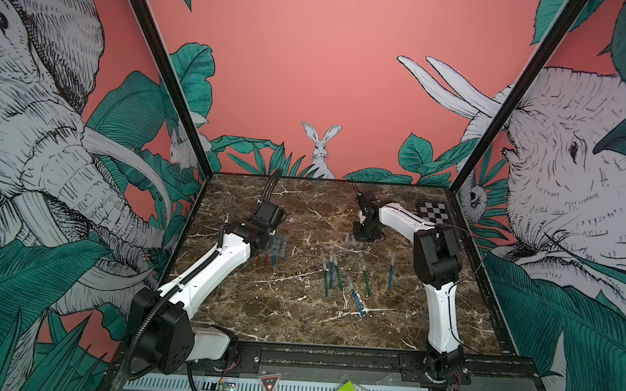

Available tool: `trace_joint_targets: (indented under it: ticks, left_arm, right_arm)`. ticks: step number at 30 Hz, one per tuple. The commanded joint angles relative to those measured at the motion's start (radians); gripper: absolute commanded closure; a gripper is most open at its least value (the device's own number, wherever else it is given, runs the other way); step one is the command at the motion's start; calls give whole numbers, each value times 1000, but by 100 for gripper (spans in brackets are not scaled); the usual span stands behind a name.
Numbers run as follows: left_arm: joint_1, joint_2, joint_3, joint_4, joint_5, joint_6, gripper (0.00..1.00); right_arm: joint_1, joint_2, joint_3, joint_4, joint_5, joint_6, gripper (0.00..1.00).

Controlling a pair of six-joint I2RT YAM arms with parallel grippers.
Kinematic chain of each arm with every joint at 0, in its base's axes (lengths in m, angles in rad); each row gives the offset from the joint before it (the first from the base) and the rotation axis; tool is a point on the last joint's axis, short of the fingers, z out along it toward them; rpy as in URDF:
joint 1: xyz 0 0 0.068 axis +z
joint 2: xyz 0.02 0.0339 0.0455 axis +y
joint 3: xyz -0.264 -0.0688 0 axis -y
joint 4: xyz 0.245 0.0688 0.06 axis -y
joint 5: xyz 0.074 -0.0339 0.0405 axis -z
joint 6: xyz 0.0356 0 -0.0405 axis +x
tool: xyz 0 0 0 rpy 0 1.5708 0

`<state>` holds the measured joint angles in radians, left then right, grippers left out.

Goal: Remove protective caps from carving knives
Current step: Place the protective sleeve at the center of the board.

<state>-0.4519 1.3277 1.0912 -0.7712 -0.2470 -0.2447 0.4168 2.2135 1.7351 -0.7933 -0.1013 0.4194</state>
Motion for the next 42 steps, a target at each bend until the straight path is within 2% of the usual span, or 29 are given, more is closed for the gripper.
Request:
trace_joint_targets:
  ticks: [1, 6, 10, 24, 26, 31, 38, 42]
  left_arm:
    - [0, -6, 19, -5, -3, 7, 9]
    - [0, -4, 21, -5, -2, 8, 9]
    - [0, -4, 21, -5, -3, 8, 9]
    - [0, 0, 22, -7, -3, 11, 9]
    - [0, 1, 22, -7, -3, 10, 9]
    - [1, 2, 22, -8, -2, 10, 9]
    - [0, 0, 20, -7, -3, 10, 9]
    - [-1, -5, 18, -5, 11, 6, 9]
  right_arm:
    - [-3, 32, -1, -6, 4, 8, 83]
    - [-3, 36, 4, -5, 14, 13, 93]
    - [-2, 47, 18, -7, 16, 16, 96]
    - [-5, 65, 46, -23, 17, 12, 98]
    - [-4, 59, 46, -24, 15, 15, 96]
    - [-4, 46, 56, -30, 33, 16, 81]
    - [-5, 33, 110, -79, 40, 4, 76]
    - [-5, -26, 124, -94, 63, -1, 70]
